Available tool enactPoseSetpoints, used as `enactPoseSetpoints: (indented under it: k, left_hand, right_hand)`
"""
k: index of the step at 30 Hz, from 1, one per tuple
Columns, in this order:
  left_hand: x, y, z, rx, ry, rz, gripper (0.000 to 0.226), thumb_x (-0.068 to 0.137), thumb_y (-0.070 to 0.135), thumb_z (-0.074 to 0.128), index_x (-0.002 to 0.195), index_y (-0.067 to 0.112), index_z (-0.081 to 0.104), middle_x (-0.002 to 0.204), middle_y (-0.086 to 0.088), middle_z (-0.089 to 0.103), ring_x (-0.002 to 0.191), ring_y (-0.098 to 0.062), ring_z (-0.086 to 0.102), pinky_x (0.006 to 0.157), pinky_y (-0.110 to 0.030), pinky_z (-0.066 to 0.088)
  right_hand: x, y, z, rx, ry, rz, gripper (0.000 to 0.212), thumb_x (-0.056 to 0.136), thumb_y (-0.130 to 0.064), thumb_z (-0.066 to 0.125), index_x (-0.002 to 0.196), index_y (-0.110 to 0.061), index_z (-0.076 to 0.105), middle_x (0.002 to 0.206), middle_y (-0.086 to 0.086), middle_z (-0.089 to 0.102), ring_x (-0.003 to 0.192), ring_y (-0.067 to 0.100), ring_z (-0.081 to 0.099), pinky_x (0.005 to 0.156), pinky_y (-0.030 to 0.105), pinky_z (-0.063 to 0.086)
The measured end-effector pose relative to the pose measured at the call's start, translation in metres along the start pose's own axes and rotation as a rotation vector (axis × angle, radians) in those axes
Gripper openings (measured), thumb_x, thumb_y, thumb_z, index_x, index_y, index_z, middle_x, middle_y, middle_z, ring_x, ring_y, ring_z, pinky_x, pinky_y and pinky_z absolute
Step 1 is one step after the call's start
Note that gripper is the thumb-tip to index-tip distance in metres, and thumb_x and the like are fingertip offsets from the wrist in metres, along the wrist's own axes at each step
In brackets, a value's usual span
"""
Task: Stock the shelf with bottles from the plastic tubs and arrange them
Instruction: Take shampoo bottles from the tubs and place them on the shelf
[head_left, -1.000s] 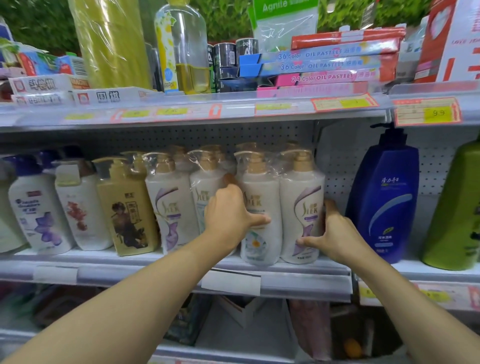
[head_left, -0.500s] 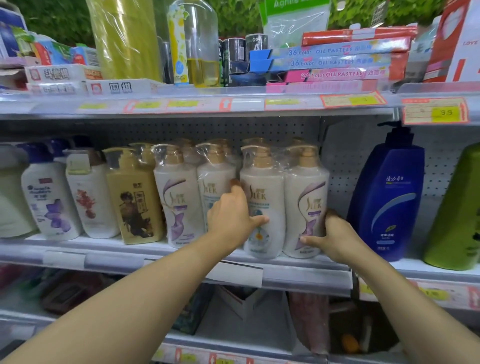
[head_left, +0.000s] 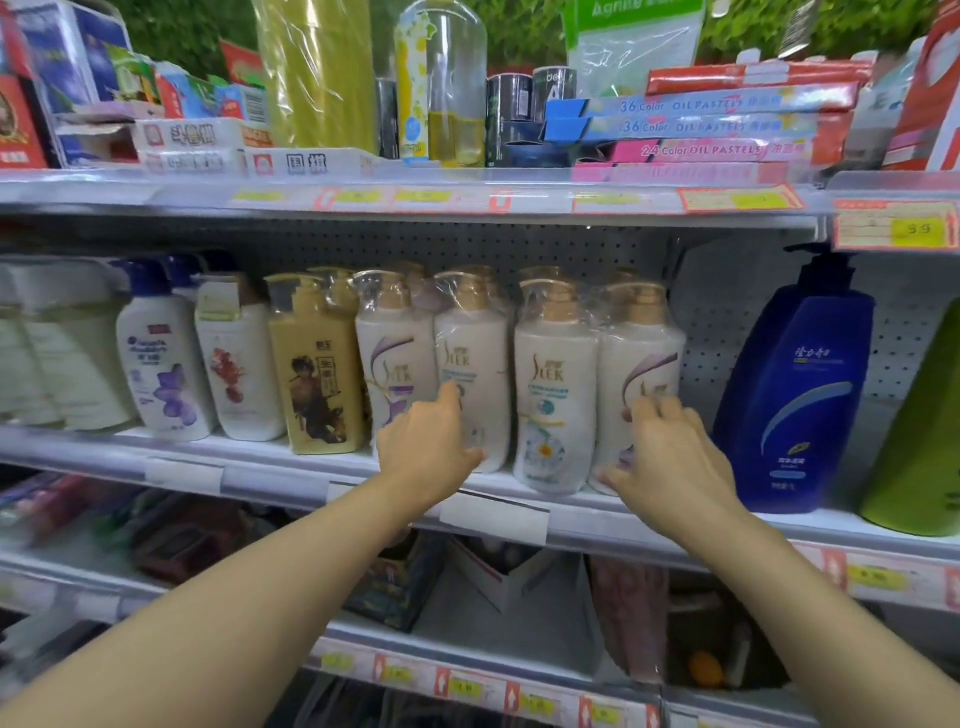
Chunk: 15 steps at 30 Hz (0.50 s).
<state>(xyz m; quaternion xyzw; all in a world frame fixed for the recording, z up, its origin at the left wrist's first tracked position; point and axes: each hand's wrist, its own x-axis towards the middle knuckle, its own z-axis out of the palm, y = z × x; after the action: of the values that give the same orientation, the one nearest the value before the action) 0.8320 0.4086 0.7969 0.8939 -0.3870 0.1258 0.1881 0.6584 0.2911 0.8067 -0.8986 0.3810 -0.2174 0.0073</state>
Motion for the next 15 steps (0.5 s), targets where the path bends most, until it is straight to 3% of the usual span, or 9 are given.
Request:
enactPoseSetpoints:
  k: [6, 11, 15]
  left_hand:
    - [-0.02, -0.047, -0.011, 0.031, -0.056, -0.041, 0.051, 0.083, 0.047, 0.066, 0.121, 0.019, 0.044, 0.11, -0.003, 0.064, 0.101, -0.026, 0.061, 0.072, -0.033, 0.046]
    - [-0.042, -0.101, -0.028, 0.042, -0.089, -0.175, 0.045, 0.083, 0.044, 0.066, 0.115, 0.02, 0.046, 0.109, -0.003, 0.062, 0.102, -0.027, 0.059, 0.079, -0.037, 0.048]
    - [-0.058, -0.15, -0.049, 0.063, -0.086, -0.258, 0.043, 0.084, 0.045, 0.065, 0.116, 0.023, 0.045, 0.108, -0.001, 0.063, 0.1, -0.025, 0.06, 0.071, -0.034, 0.046]
  right_hand:
    - [-0.008, -0.057, 0.012, 0.007, -0.11, -0.247, 0.07, 0.078, -0.042, 0.071, 0.132, -0.014, 0.036, 0.133, 0.007, 0.036, 0.125, 0.026, 0.032, 0.099, 0.037, 0.039]
    - [-0.009, -0.113, 0.024, 0.046, -0.197, -0.424, 0.071, 0.077, -0.038, 0.072, 0.133, -0.014, 0.034, 0.134, 0.007, 0.032, 0.126, 0.026, 0.027, 0.1, 0.036, 0.038]
    - [-0.007, -0.162, 0.032, 0.091, -0.218, -0.513, 0.072, 0.075, -0.037, 0.074, 0.131, -0.015, 0.035, 0.133, 0.007, 0.03, 0.126, 0.025, 0.026, 0.101, 0.036, 0.038]
